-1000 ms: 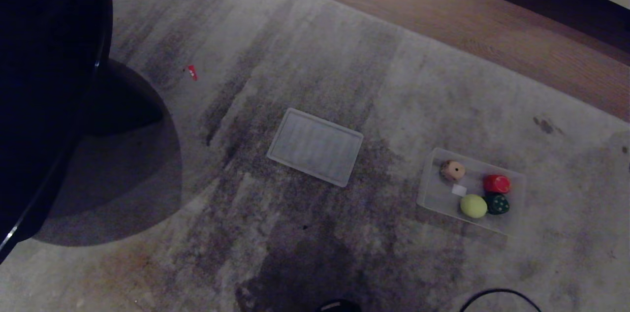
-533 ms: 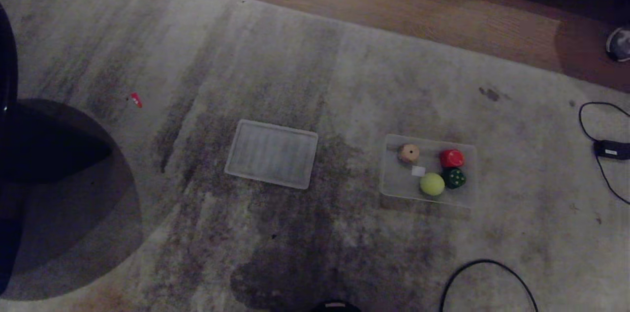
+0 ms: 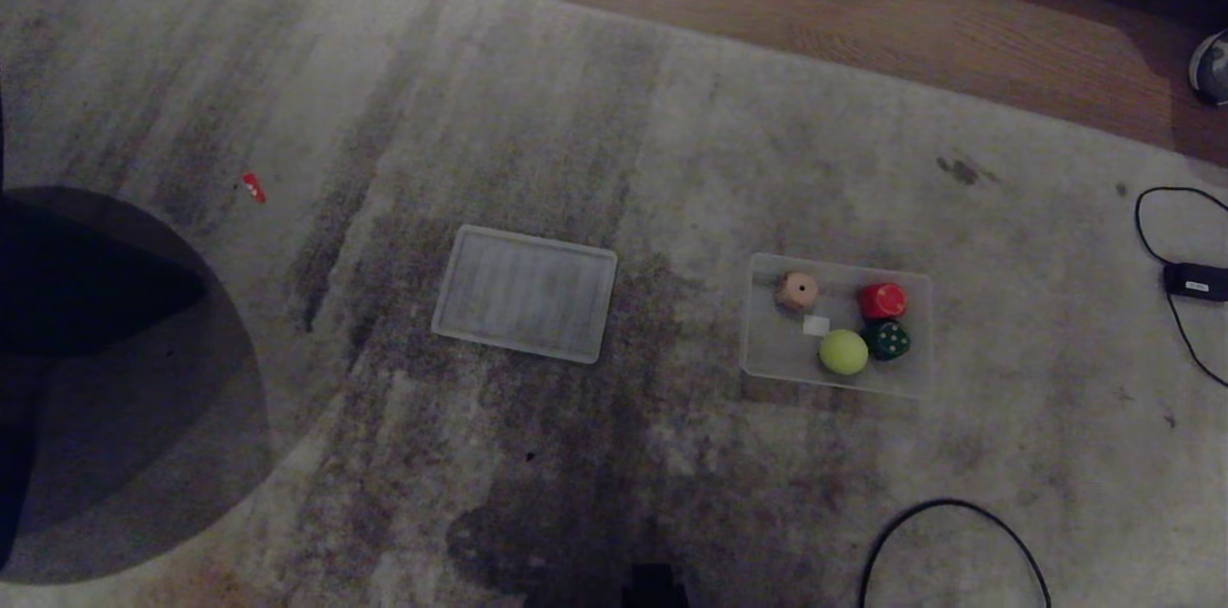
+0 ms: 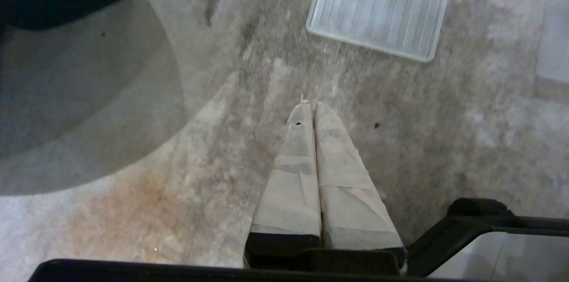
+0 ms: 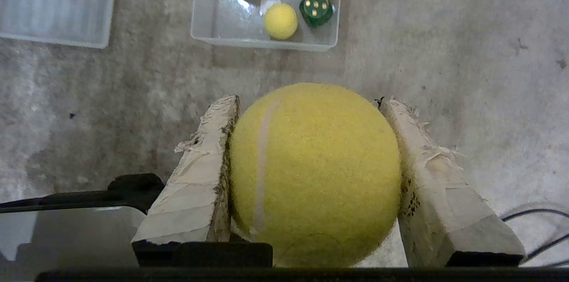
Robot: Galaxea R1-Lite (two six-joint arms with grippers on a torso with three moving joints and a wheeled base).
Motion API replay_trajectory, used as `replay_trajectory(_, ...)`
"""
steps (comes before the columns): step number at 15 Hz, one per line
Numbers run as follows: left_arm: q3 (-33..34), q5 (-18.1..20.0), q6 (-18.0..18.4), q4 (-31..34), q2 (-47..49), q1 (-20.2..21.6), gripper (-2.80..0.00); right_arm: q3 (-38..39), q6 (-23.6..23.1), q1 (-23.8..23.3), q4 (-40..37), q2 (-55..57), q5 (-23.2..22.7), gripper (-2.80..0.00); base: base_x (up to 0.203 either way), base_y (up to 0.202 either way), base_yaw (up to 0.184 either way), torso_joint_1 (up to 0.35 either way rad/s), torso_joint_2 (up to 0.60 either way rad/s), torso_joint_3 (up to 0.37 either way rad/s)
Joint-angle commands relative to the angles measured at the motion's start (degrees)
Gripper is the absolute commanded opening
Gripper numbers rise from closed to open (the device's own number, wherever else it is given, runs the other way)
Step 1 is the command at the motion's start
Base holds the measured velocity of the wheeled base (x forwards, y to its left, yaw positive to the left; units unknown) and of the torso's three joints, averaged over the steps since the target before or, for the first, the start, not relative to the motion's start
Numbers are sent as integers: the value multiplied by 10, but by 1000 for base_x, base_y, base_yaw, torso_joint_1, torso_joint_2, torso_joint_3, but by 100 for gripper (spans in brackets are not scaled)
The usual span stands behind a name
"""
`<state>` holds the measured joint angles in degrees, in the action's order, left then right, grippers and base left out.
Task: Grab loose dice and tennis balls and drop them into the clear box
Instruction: Put the ball in the box
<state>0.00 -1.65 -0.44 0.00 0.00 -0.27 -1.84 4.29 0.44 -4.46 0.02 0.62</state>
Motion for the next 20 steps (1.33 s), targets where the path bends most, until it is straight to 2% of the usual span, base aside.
replay_trajectory(1,1,0,0,0,1,0,-280,0,0,0,0,0,0,-280,0,0,0,-2,2,-205)
replay_trajectory(20,1,2,4,0,1,0,-280,0,0,0,0,1,0,-280,0,0,0,2,2,-198)
